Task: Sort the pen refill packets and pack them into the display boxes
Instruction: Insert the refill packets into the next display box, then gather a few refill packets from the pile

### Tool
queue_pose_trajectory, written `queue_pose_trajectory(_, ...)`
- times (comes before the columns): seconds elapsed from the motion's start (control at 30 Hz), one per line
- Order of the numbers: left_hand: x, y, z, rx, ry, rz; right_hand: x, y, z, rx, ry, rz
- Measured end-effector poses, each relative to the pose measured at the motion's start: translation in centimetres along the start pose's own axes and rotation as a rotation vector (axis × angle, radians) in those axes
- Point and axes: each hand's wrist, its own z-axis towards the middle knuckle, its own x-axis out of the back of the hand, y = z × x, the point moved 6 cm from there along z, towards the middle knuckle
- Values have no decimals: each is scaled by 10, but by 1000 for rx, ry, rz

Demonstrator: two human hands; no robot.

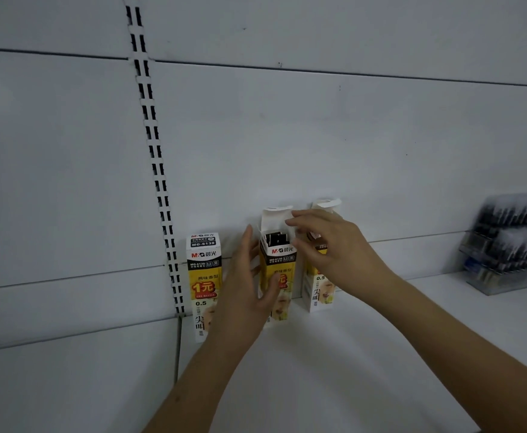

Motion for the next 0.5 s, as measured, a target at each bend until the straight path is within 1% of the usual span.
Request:
queue_pose_trajectory(0.07,5,9,-3,-16,27,102,9,-7,1,-1,91,6)
queue_pose_trajectory(0.17,21,28,-11,-105,46,226,24,-28,6,3,258,42)
queue_pose_trajectory(0.23,38,33,-22,-122,42,272,31,-54,14,34,354,123)
queue_pose_trajectory(0.3,58,33,-36,-136,35,326,28,-88,27,100,412,235)
queue_pose_trajectory(0.4,93,15,-62,-108,11,419,-2,-146,51,207,399,382)
queue_pose_trajectory(0.5,142,-15,-94,-22,67,527,-52,-207,71,270,316,540)
